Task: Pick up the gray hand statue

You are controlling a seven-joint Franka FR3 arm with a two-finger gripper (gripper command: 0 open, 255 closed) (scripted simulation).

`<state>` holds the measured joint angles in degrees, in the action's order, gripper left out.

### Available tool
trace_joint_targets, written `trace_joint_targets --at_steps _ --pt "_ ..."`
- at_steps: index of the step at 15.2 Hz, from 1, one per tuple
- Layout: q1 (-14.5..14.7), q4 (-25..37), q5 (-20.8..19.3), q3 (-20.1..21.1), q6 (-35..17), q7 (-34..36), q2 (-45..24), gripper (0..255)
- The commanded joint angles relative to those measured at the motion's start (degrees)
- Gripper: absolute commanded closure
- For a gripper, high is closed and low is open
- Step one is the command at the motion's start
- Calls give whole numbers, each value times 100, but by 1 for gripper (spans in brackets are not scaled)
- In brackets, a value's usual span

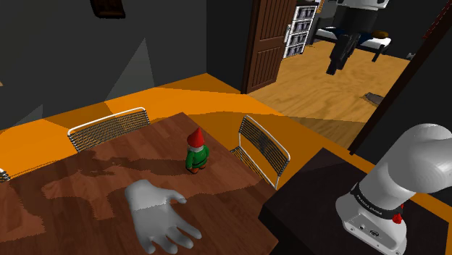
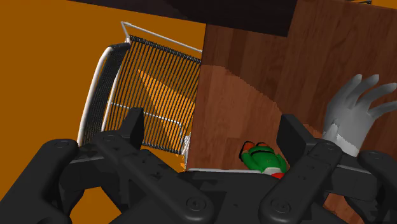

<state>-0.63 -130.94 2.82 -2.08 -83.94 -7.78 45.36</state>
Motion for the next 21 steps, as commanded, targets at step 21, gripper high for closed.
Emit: trace_joint_targets --at_steps 21 --pt "548 -390 607 2196 -2621 2011 -2374 0"
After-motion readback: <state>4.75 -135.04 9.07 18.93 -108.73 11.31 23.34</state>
